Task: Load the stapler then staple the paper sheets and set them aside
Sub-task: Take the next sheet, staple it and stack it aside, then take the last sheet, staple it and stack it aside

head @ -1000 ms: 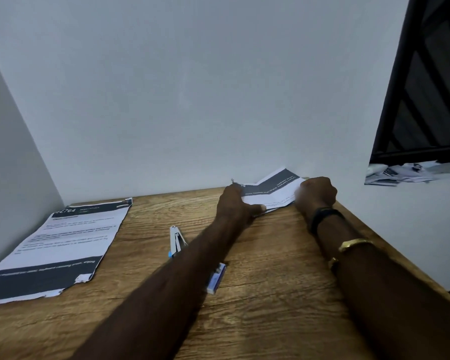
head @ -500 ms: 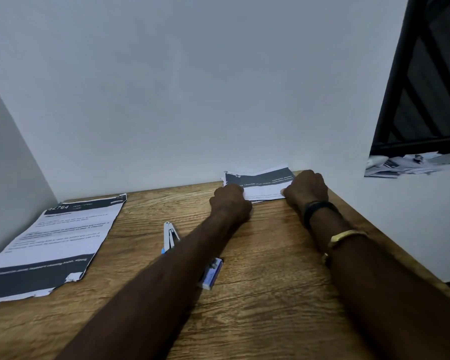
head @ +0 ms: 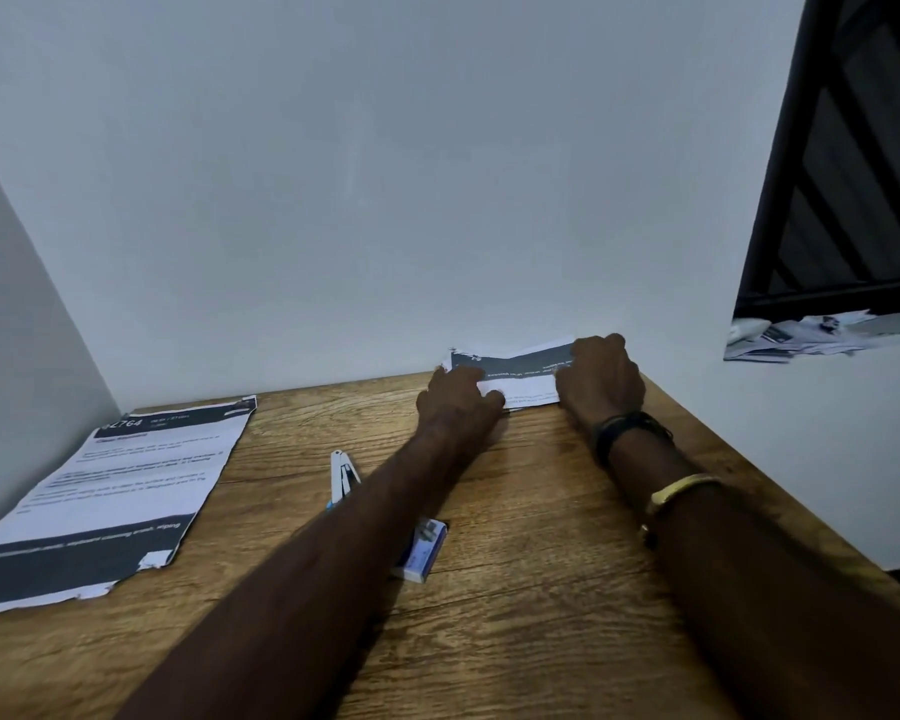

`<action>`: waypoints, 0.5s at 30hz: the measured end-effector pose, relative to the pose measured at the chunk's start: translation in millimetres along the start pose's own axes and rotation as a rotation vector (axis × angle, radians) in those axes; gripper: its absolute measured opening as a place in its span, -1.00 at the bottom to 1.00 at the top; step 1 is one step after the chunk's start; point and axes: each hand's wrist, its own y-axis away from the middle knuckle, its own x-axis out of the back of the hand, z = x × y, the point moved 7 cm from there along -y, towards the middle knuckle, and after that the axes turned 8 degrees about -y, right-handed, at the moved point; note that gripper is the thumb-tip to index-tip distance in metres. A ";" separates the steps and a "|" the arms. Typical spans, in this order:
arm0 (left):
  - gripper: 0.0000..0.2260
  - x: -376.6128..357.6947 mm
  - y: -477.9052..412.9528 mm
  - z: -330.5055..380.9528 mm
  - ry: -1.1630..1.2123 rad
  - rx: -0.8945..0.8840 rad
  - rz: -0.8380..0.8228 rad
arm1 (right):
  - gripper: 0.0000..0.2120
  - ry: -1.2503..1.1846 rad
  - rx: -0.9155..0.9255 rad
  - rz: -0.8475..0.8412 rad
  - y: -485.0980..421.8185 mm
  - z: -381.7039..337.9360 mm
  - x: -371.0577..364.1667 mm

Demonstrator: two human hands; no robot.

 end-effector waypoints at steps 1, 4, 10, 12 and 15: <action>-0.61 5.1 1.4 0.6 0.025 -0.019 0.028 | -0.75 -0.021 0.036 0.012 4.1 -8.6 2.0; -0.61 28.2 10.1 0.8 0.162 -0.069 0.157 | -0.70 -0.101 0.131 0.042 19.9 -38.1 8.5; -0.78 92.2 42.0 -21.2 0.390 -0.101 0.471 | -0.73 -0.289 0.322 0.039 64.6 -107.7 12.6; -0.80 113.3 51.7 -37.0 0.412 -0.059 0.536 | -0.74 -0.336 0.351 0.008 81.5 -129.8 7.7; -0.82 138.2 65.9 -67.6 0.447 0.010 0.592 | -0.75 -0.386 0.378 -0.041 105.4 -159.3 -5.5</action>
